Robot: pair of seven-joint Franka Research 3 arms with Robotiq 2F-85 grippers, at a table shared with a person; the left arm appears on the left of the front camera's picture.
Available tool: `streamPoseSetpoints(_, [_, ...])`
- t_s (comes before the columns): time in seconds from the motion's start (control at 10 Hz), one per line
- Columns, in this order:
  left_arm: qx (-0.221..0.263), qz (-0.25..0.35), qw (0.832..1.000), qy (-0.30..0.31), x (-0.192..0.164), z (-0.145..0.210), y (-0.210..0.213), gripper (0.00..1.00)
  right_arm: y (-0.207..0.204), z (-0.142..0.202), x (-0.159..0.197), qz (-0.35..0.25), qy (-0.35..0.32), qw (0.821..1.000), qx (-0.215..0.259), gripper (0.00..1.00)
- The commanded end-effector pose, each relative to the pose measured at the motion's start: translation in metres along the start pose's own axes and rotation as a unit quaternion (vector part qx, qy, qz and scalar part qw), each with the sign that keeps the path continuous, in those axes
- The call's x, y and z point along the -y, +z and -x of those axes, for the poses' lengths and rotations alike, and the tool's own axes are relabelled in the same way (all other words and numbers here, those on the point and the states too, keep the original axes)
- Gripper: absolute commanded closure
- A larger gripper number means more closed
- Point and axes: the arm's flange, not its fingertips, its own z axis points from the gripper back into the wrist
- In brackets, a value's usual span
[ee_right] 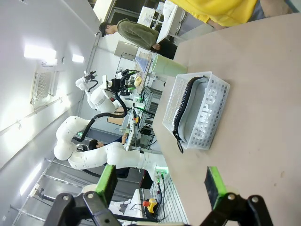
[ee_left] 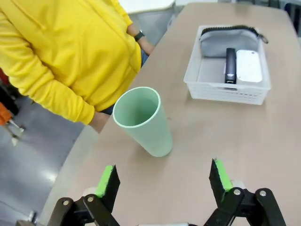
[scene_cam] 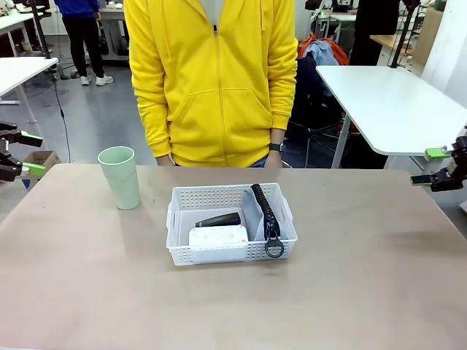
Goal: Efficiently arrange items inside the basket to fit them all.
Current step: Pick up the Reusable plastic cup and place it inside the Organizing basket.
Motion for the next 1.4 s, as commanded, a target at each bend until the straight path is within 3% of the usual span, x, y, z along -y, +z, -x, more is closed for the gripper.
streamPoseSetpoints(0.0, [0.019, 0.044, 0.999, -0.002, -0.017, 0.015, -0.015, 0.00, 0.001, 0.001, -0.006, 0.000, -0.008, 1.000, -0.005, 0.00])
streamPoseSetpoints(0.4, [0.075, 0.098, 0.992, 0.022, -0.051, 0.076, -0.072, 0.00, 0.001, 0.001, -0.006, 0.000, -0.008, 1.000, -0.005, 0.00])
streamPoseSetpoints(0.5, [0.073, 0.086, 0.994, 0.009, -0.058, 0.090, -0.093, 0.00, 0.001, 0.001, -0.006, 0.000, -0.008, 1.000, -0.005, 0.00])
streamPoseSetpoints(0.6, [0.105, 0.103, 0.989, -0.012, -0.069, 0.107, -0.112, 0.00, 0.001, 0.001, -0.006, 0.000, -0.008, 1.000, -0.005, 0.00])
streamPoseSetpoints(0.7, [0.092, 0.095, 0.991, -0.018, -0.073, 0.121, -0.128, 0.00, 0.001, 0.001, -0.006, 0.000, -0.008, 1.000, -0.005, 0.00])
streamPoseSetpoints(1.3, [0.132, 0.105, 0.986, 0.010, -0.072, 0.132, -0.194, 0.00, 0.001, 0.001, -0.006, 0.000, -0.008, 1.000, -0.005, 0.00])
